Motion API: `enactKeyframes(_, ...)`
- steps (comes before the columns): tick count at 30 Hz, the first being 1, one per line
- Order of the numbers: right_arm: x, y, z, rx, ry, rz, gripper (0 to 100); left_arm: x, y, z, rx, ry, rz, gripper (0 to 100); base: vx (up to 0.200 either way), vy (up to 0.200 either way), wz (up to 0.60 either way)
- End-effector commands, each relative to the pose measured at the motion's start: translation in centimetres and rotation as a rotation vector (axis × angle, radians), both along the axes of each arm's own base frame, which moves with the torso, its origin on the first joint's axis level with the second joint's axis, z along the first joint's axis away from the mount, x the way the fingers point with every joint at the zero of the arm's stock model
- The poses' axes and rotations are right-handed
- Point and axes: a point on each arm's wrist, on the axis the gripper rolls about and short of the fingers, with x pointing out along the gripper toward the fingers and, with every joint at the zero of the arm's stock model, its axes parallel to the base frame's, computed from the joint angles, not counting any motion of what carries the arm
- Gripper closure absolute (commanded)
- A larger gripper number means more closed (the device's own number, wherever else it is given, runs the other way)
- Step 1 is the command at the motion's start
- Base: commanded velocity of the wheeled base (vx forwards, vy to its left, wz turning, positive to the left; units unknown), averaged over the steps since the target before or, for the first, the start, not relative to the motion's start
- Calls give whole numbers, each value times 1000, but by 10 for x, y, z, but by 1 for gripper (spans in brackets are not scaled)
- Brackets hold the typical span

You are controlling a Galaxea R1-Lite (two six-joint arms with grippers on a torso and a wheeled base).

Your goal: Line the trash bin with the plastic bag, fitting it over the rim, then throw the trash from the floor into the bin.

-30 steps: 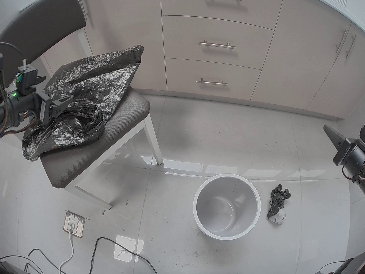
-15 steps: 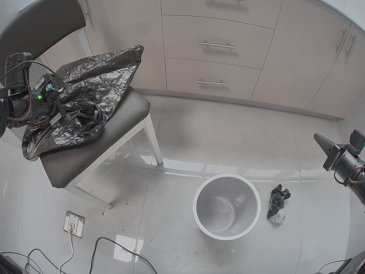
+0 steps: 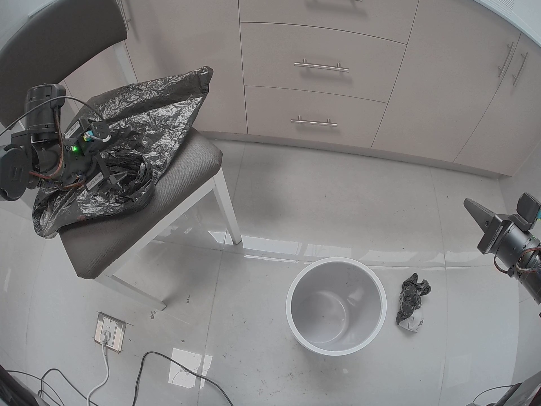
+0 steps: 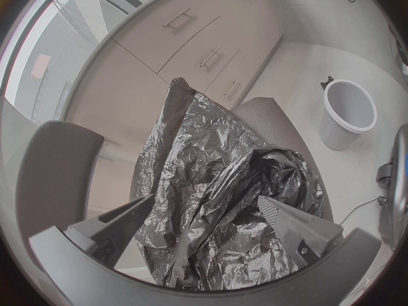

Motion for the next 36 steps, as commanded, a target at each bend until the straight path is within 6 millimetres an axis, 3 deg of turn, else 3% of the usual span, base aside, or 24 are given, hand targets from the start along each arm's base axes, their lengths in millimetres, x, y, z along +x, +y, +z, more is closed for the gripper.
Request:
enactKeyframes(1, -1, 0, 1, 1, -3, 1, 100, 16, -1, -12, 0, 31, -1, 0, 0, 0, 0)
enactKeyframes(11, 2, 1, -4, -2, 19, 2, 100, 37, -6, -14, 10, 23, 18, 0, 0, 0, 0)
enactKeyframes(26, 2, 1, -3, 30, 21, 3, 100, 41, -13, -21, 5, 39, -6, 0, 0, 0, 0)
enactKeyframes(27, 2, 1, -3, 30, 21, 3, 100, 42, -14, -22, 3, 42, -9, 100, 0, 0, 0)
enactKeyframes(36, 1, 0, -2, 30, 20, 3, 100, 45, -16, -26, 1, 55, -9, 100, 0, 0, 0)
